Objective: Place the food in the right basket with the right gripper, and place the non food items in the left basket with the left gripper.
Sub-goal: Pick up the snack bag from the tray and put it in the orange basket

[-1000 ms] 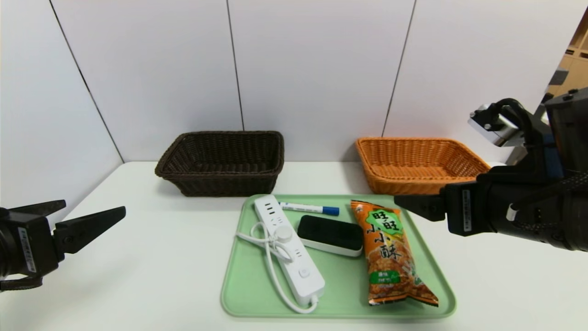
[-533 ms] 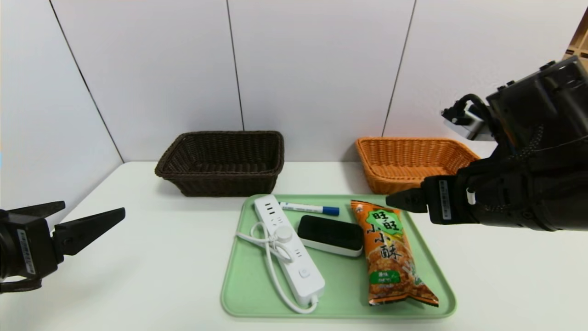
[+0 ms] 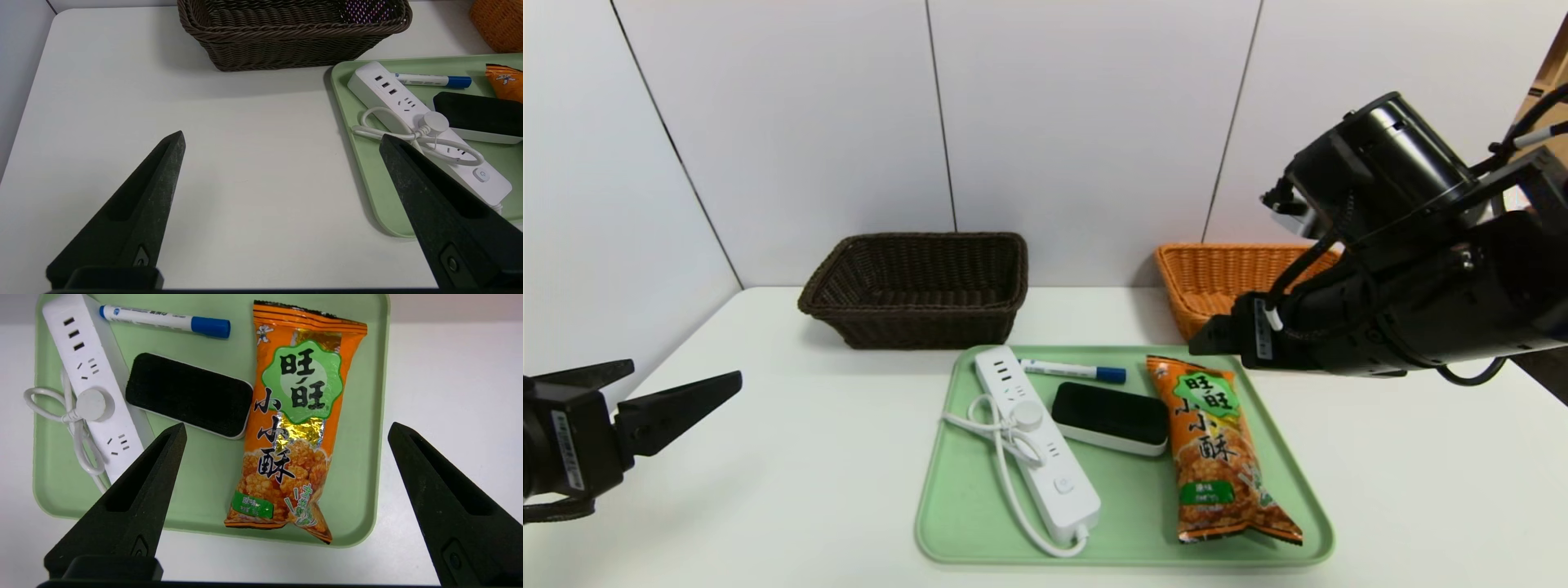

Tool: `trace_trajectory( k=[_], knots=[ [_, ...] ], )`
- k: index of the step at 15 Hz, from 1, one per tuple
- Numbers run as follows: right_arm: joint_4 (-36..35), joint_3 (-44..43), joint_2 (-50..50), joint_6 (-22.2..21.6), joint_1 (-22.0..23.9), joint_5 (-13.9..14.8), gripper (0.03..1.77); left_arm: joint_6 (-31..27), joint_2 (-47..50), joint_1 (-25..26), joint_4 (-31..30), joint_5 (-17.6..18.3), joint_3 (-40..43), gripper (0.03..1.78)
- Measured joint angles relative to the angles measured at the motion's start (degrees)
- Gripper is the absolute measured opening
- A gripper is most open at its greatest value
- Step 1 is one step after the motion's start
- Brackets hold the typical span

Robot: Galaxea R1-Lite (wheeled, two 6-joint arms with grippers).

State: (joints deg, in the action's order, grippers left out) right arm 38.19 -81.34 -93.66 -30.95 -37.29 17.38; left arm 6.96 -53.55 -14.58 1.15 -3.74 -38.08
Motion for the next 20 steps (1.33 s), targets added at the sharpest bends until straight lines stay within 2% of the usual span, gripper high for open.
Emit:
trace_trajectory(
  k=[10,12,14,20],
  knots=[
    [10.6,-7.9,-8.3,-8.2,0.2,-0.9,1.70,0.1,0.4,0.0,0.0,-0.1,0.0,1.69],
    [10.7,-8.6,-9.1,-8.5,0.3,-1.8,1.70,0.1,0.5,0.0,0.1,-0.1,0.0,1.69],
    [10.8,-8.7,-9.5,-8.1,0.8,-4.5,1.70,0.1,0.7,0.0,0.1,-0.2,0.0,1.69],
    [10.8,-8.1,-10.6,-7.0,3.1,-5.2,1.70,0.0,1.1,0.0,0.0,-0.2,0.9,1.69]
  ],
)
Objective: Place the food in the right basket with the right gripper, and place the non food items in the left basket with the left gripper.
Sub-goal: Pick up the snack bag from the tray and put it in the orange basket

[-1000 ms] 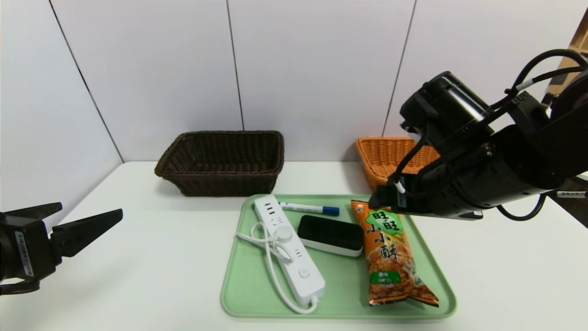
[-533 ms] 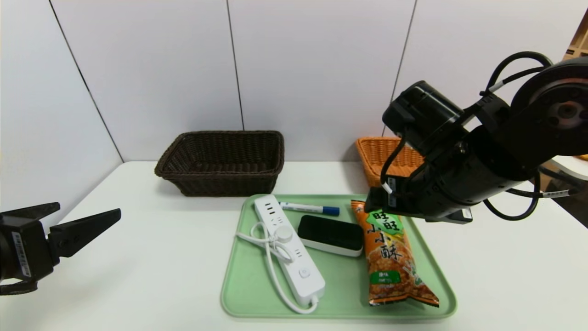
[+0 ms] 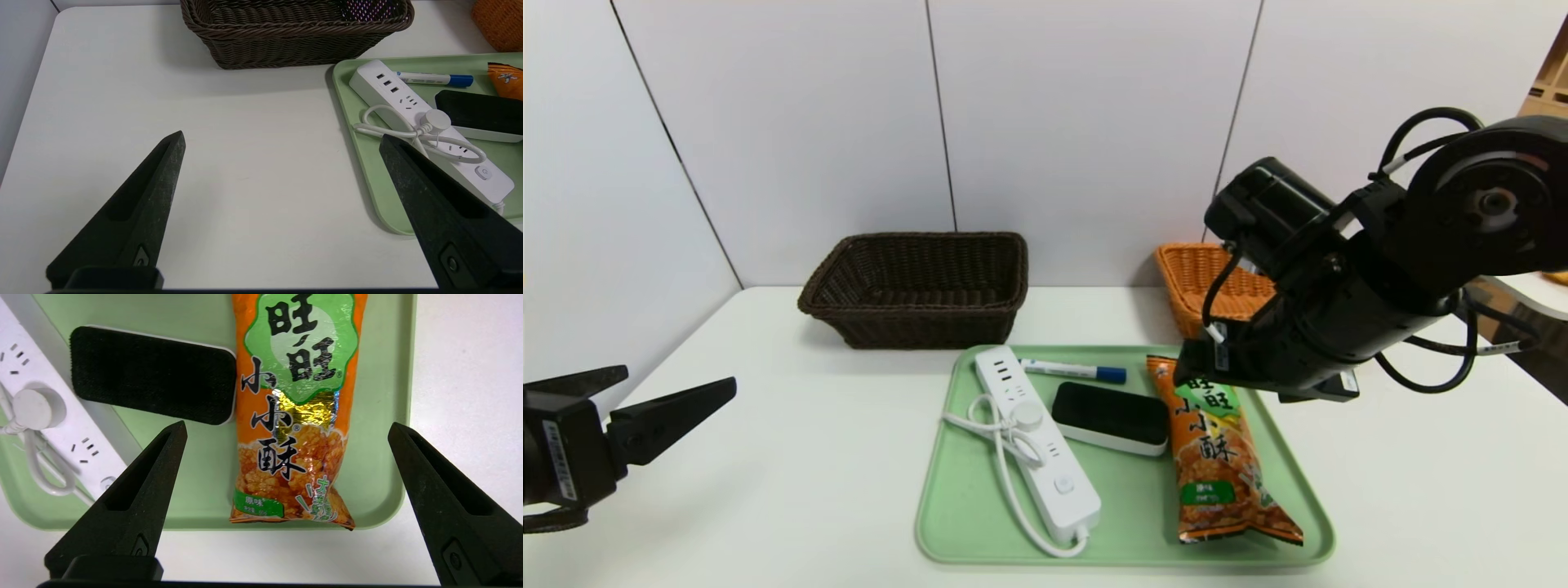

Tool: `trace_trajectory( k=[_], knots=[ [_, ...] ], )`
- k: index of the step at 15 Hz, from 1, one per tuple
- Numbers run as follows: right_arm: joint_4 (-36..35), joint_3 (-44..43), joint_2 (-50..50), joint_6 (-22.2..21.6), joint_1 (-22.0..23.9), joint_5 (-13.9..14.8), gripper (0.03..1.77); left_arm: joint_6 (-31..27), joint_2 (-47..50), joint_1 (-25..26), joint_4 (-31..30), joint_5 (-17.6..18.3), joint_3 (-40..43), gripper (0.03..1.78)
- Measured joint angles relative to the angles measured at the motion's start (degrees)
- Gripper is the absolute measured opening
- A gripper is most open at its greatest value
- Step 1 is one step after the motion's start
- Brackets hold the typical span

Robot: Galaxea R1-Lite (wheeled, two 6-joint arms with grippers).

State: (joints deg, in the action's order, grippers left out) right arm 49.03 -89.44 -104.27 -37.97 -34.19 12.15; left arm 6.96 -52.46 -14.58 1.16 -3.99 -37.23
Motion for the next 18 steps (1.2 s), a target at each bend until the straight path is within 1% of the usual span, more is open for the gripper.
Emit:
trace_trajectory(
  k=[2,9,13,15,17,18],
  knots=[
    [0.0,0.4,-0.5,0.0,0.8,0.0,1.70,0.0,0.2,0.0,0.0,0.0,0.2,1.69],
    [-0.6,1.7,-2.3,0.2,1.4,0.1,1.70,0.0,0.3,0.0,0.0,0.1,0.5,1.69],
    [-3.4,1.8,-3.5,0.6,1.4,0.1,1.70,0.0,0.1,0.0,-0.1,0.1,0.7,1.69],
    [-3.7,2.0,-3.9,0.7,1.4,0.1,1.70,0.1,-0.5,0.0,-0.2,0.1,0.9,1.69],
    [-3.7,2.1,-4.2,1.0,1.4,0.1,1.71,0.2,-1.8,-0.1,-1.1,0.1,1.2,1.69],
    [-3.7,2.2,-4.3,1.1,1.3,0.1,1.71,0.2,-2.6,-0.4,-2.5,0.3,1.4,1.69]
  ],
)
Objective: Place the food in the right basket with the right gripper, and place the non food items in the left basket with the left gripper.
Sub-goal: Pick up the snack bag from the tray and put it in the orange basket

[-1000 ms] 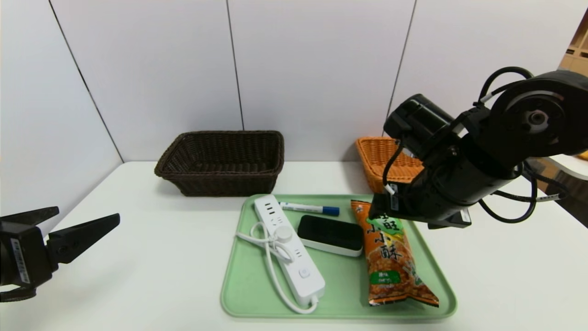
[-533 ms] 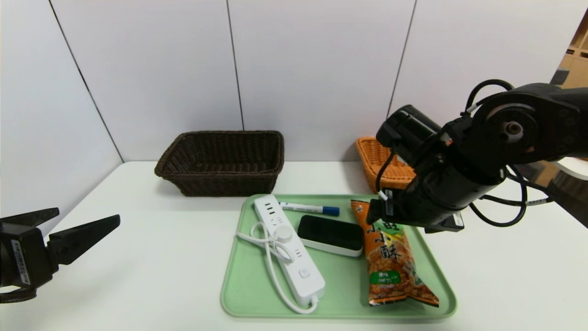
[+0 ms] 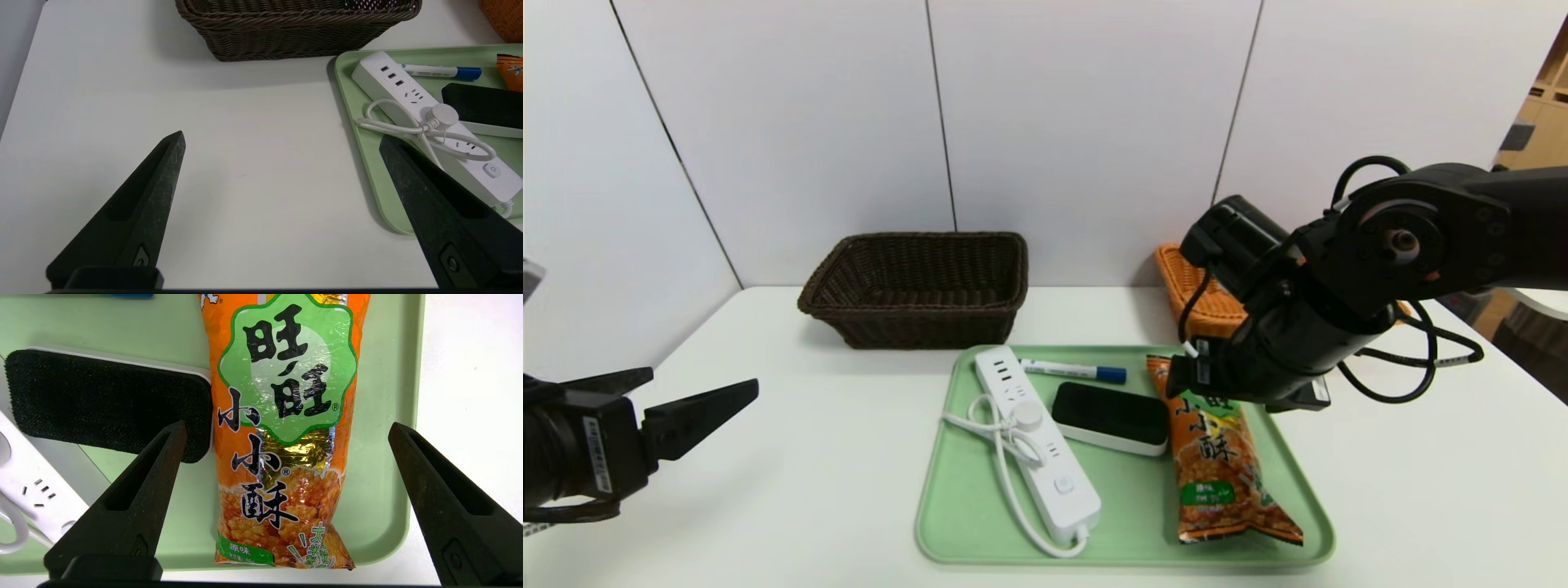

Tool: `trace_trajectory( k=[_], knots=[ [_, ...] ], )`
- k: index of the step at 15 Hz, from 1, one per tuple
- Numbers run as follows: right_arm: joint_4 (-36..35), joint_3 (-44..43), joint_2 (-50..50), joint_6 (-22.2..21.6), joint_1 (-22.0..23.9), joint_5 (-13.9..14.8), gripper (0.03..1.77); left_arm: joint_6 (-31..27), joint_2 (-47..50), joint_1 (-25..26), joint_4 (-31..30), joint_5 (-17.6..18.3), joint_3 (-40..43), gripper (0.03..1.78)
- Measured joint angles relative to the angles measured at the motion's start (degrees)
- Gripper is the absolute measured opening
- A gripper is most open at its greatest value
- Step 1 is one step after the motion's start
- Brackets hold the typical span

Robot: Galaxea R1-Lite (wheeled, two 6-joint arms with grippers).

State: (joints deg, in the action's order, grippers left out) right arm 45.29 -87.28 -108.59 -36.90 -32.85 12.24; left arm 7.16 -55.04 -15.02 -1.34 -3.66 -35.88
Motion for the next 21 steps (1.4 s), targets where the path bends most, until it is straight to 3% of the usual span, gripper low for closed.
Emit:
trace_trajectory(
  k=[6,21],
  knots=[
    [-0.1,-0.1,-0.5,0.1,-0.4,0.0,1.71,-0.1,-6.8,-5.2,-10.3,0.4,2.0,1.69],
    [-3.1,2.9,-2.1,1.6,1.7,0.1,1.71,0.2,-9.6,-6.3,-10.8,0.4,2.9,1.69]
  ],
)
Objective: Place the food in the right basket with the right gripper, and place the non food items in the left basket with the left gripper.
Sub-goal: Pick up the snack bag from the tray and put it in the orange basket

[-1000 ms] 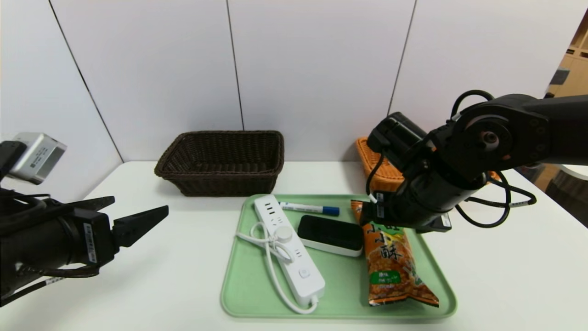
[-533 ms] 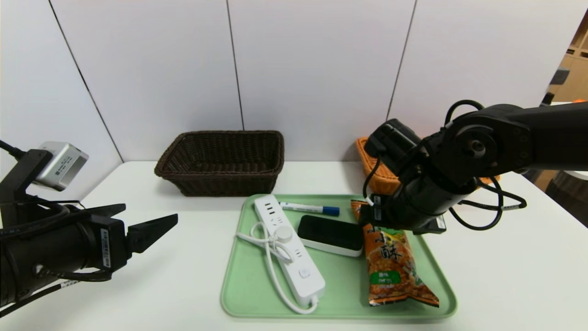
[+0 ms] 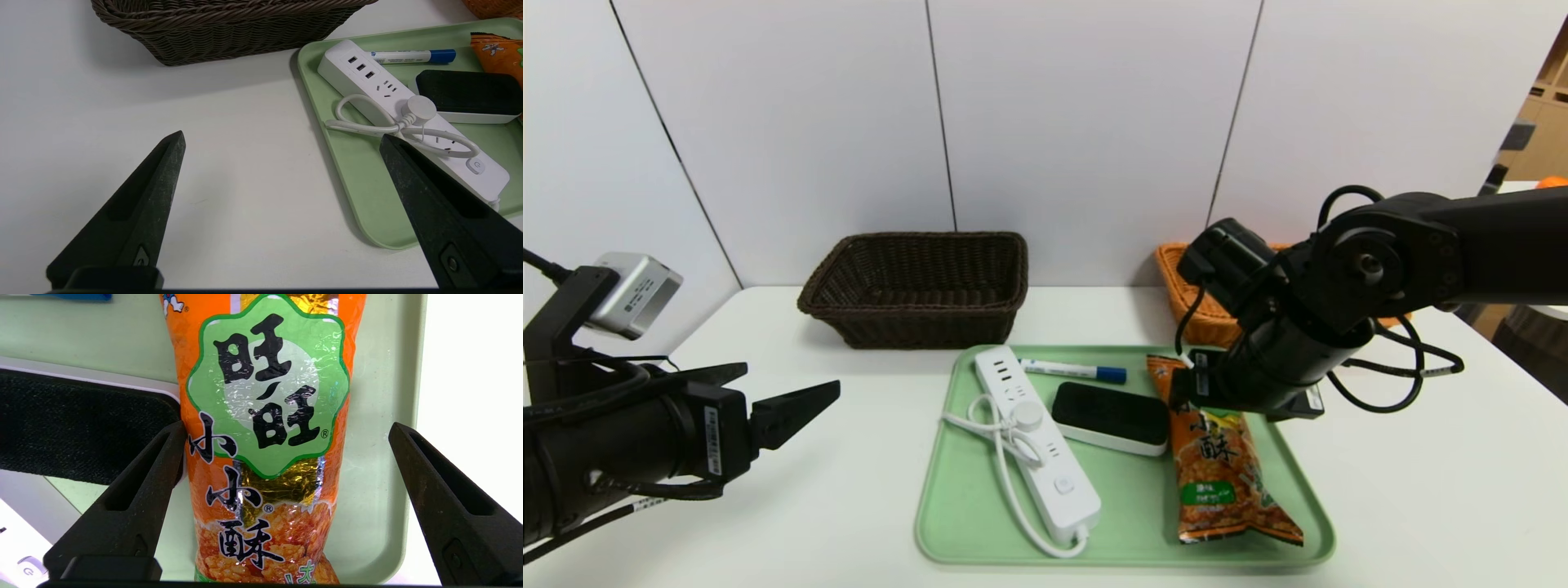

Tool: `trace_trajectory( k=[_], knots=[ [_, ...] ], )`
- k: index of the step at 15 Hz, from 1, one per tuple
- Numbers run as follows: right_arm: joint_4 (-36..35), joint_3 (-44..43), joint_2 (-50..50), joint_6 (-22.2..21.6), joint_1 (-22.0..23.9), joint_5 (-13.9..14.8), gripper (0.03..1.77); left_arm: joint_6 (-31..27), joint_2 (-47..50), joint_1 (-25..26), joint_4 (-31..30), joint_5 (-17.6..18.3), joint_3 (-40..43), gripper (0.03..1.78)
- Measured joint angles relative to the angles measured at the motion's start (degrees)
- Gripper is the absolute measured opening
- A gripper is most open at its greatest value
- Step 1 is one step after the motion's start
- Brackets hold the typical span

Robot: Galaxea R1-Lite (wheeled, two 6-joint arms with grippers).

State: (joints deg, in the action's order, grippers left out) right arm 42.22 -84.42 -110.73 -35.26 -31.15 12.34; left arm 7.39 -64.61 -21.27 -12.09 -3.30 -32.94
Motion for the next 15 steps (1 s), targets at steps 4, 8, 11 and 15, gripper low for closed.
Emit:
trace_trajectory(
  k=[4,8,11,15],
  knots=[
    [-3.1,1.2,-0.2,0.7,1.0,-0.2,1.71,0.0,0.0,0.0,0.0,0.0,0.0,1.69],
    [-4.4,1.7,-0.4,2.4,1.2,0.0,1.71,0.0,0.0,0.0,0.0,0.0,0.3,1.69],
    [-7.2,1.8,-1.0,3.0,1.4,0.0,1.71,0.0,0.0,0.0,0.0,0.0,0.4,1.69],
    [-9.0,1.8,-1.3,4.9,1.8,0.0,1.71,0.0,0.0,0.0,0.0,0.0,0.6,1.69]
  ],
)
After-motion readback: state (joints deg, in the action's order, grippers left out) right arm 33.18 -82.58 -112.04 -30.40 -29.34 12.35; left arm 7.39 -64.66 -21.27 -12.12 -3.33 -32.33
